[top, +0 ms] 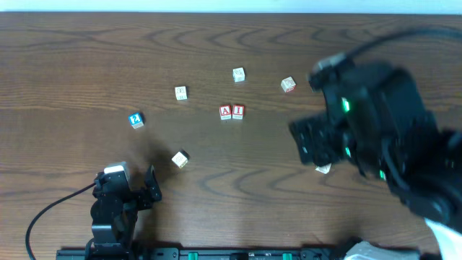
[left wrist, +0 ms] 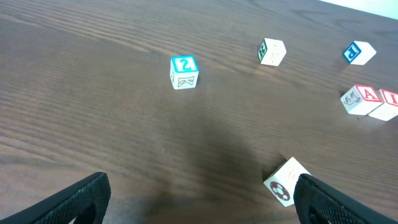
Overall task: Spell out Ai2
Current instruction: 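Retract the right arm and move the left gripper to the blue '2' block, then grasp the blue '2' block with the left gripper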
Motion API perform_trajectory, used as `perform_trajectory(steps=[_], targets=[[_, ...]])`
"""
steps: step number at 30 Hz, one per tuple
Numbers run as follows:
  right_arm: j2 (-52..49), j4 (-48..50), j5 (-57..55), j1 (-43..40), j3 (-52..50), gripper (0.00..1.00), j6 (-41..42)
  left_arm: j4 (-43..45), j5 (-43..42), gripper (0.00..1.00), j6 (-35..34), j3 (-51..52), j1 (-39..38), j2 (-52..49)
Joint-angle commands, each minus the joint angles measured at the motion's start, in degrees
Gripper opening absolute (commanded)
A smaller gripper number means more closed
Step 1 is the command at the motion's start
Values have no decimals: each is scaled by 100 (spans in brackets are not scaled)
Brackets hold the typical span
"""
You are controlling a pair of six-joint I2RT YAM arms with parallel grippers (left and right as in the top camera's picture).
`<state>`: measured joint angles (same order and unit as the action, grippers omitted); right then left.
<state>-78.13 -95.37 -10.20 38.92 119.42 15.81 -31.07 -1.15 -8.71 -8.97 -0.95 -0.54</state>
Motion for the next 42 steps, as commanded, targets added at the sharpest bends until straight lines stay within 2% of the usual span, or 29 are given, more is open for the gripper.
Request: perform_trajectory(steps=[1, 3, 6, 10, 11, 16, 19, 21, 25, 28, 33, 38, 42], targets=[[726, 315, -308, 17, -1512, 81, -42, 79, -203, 95, -133, 61, 17, 28], [1215, 610, -223, 15, -2352, 83, -42, 111, -507, 95, -710, 61, 20, 28], [1961, 1049, 280, 15, -3499, 88, -42, -13, -1641, 95, -2350, 44, 20, 28], [2430, 1318, 662, 15, -4068, 92, -39, 190, -1493, 95, -2522, 46, 20, 28], [2476, 1333, 660, 15, -4089, 98, -31, 317, -1497, 95, -2520, 46, 20, 28], [2498, 1598, 660, 15, -4089, 99, -2, 1381, -1832, 96, -2354, 35, 20, 22], [2496, 1878, 660, 15, -4089, 99, -2, 1569, -1228, 96, -2216, -221, 24, -129], [2498, 2111, 570, 11, -4089, 99, -24, 1558, -717, 96, -1768, -570, 24, -444], [2487, 2612, 129, 11, -4089, 99, -28, 1425, -20, 96, -857, -1526, 24, -1742], [2476, 2883, -48, 11, -4089, 99, -223, 1257, 249, 95, -625, -2199, 24, -2879], [2406, 3152, -348, 0, -4089, 99, -282, 752, 807, 95, -629, -3543, 28, -5327], [2291, 3117, -503, -2, -4089, 99, -284, -343, 927, 96, -883, -5069, 31, -7589], [2199, 3001, -503, -85, -4089, 99, -280, -1220, 863, 96, -1209, -6168, 31, -8924]])
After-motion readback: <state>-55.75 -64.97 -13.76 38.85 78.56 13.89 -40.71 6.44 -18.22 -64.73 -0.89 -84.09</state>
